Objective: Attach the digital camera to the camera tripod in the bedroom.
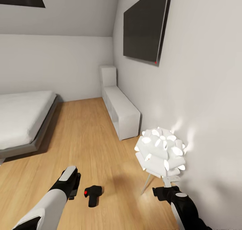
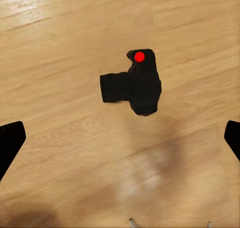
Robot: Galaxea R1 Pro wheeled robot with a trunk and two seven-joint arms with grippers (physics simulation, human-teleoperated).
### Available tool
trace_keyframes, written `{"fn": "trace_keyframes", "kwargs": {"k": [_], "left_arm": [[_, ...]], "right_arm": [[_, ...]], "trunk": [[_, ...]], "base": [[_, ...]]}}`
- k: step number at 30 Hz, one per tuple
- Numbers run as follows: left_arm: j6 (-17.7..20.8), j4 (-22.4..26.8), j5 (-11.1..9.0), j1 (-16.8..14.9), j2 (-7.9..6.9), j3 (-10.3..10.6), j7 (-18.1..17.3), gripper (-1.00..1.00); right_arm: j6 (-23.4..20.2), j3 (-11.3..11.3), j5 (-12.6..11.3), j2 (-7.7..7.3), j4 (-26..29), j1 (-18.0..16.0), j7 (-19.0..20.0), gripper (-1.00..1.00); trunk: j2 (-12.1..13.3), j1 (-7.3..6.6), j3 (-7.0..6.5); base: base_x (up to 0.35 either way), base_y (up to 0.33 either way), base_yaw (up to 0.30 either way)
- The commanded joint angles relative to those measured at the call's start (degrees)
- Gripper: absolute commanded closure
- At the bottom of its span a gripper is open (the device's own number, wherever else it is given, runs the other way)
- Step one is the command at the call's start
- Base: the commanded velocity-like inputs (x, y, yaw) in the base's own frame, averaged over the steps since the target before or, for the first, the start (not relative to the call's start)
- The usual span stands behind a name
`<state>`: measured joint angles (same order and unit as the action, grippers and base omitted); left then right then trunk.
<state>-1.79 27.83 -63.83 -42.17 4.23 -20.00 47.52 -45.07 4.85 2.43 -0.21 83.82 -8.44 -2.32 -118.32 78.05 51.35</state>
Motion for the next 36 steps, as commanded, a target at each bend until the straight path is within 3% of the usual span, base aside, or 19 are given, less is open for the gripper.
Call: {"fn": "trace_keyframes", "kwargs": {"k": [1,10,22,36], "left_arm": [[-0.2,0.1,-0.3,0.0,0.04,-0.2,0.1,-1.00],[-0.7,1.8,-0.3,-1.4,0.10,1.5,1.6,-1.00],[-3.4,2.8,-0.1,-5.3,0.40,2.2,7.0,-1.00],[-6.8,2.9,3.9,-10.9,2.08,5.6,13.1,-1.00]], "right_arm": [[-0.3,0.1,0.2,-0.02,0.1,0.0,-0.1,-1.00],[-2.8,0.0,0.2,-0.02,2.0,0.3,-0.1,-1.00],[-3.5,0.0,0.2,-0.05,2.0,0.5,-0.1,-1.00],[-3.8,0.1,0.2,-0.13,2.6,0.9,-0.1,-1.00]], "trunk": [[-0.4,0.22,0.24],[-4.0,2.19,1.85],[-8.9,4.83,4.01],[-14.5,7.91,6.52]], "base": [[0.000,0.000,-0.046],[0.000,0.000,-0.174],[0.000,0.000,-0.250],[0.000,0.000,-0.217]]}}
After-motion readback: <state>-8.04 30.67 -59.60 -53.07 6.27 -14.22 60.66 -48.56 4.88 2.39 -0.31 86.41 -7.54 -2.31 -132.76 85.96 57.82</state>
